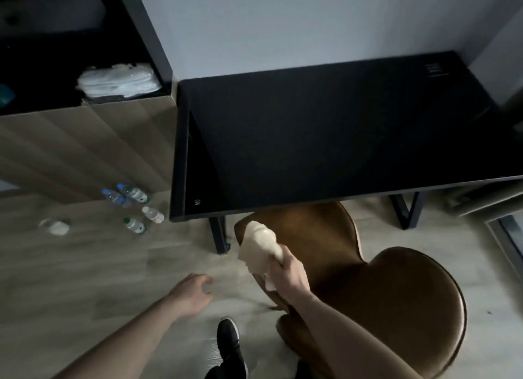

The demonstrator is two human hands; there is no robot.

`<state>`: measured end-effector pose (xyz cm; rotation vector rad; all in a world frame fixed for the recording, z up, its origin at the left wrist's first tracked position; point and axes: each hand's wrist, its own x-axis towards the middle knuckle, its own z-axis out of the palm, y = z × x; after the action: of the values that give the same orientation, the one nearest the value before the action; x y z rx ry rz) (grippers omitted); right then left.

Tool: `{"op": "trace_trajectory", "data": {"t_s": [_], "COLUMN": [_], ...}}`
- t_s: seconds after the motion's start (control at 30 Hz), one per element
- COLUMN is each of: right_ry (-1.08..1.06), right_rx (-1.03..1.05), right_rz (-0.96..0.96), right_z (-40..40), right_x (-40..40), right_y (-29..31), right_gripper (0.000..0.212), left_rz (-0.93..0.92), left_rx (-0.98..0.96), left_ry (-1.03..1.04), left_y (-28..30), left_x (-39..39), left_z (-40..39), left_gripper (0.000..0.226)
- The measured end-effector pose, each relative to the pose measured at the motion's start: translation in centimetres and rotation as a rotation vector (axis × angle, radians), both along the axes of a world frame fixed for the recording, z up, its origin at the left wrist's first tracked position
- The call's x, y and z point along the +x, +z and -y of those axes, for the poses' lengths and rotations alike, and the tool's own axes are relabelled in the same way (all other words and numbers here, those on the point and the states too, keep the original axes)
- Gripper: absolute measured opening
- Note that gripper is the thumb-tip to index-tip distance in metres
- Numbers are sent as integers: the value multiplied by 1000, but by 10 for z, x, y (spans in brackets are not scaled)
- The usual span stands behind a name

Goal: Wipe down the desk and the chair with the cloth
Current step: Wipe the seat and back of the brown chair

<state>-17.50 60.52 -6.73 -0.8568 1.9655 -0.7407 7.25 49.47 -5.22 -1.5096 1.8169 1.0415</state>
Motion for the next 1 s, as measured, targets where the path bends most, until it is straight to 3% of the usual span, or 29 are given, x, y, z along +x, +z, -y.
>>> {"op": "trace_trajectory", "data": {"t_s": [0.13, 0.27, 0.4, 0.53, 0.7, 0.83, 1.0], "right_ry": [-252, -378, -462, -317, -169, -206, -359], "right_rx": [132, 124, 60, 136, 400, 522, 409], "right_rz": [178, 111, -52, -365, -370, -197, -237], "right_z": [-34, -41, -38, -33, -15, 7, -3], "right_x": [27, 17, -2, -16, 19, 67, 95], "right_y": [-7, -37, -61, -104, -187, -226, -258], "right_gripper": [15, 16, 41, 50, 49, 57, 76], "left_rz": [39, 43, 55, -4, -128, -203, -346], "left_rx": [-11, -24, -33, -2, 46, 157, 305], "left_ry": [-17, -79, -162, -165, 31, 331, 574], "left_y": [-6, -18, -47, -98, -199, -251, -285], "left_x": [29, 29, 11, -31, -73, -88, -100], "left_z": [6, 18, 44, 73, 93, 89, 84], "left_gripper": [56, 55, 56, 57, 63, 74, 43]}}
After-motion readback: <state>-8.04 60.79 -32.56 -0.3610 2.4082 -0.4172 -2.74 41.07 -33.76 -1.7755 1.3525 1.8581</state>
